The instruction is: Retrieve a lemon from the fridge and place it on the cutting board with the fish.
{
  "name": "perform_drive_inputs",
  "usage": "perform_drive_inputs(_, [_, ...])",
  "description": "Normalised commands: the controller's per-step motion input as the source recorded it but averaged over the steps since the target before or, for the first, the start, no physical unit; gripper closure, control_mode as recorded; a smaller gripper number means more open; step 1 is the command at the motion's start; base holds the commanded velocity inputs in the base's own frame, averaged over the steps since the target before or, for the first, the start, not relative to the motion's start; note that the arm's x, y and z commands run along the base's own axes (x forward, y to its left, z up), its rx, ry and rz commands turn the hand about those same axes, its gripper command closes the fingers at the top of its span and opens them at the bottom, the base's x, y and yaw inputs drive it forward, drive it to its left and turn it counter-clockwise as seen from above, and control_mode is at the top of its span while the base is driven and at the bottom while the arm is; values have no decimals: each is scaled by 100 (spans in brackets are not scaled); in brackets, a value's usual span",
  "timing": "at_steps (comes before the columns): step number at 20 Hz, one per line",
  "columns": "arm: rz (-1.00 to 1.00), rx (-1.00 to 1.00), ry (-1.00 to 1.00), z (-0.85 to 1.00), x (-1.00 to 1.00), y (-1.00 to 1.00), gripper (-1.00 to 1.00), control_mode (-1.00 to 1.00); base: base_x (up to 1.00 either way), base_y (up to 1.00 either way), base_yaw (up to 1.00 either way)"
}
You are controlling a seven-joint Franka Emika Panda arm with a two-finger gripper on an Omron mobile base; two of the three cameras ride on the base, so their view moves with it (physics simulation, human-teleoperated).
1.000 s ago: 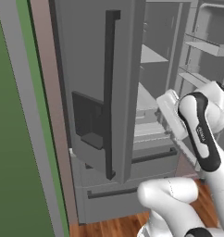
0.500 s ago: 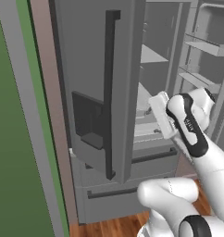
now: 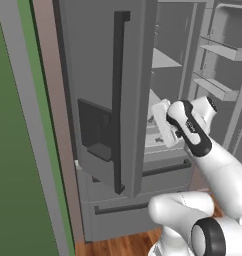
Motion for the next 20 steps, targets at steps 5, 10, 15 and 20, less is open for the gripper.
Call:
perform_drive_inputs(5, [1,8,0,-18,0,39,-100,-100,0,0,0])
perform_drive_inputs(10, [6,2,0,-4,-1,49,-100,-100,0,0,0])
perform_drive_inputs(15, [7,0,0,0,-21,54,-100,-100,0,0,0])
perform_drive_inputs(20, [10,0,0,0,-63,64,-100,-100,0,0,0])
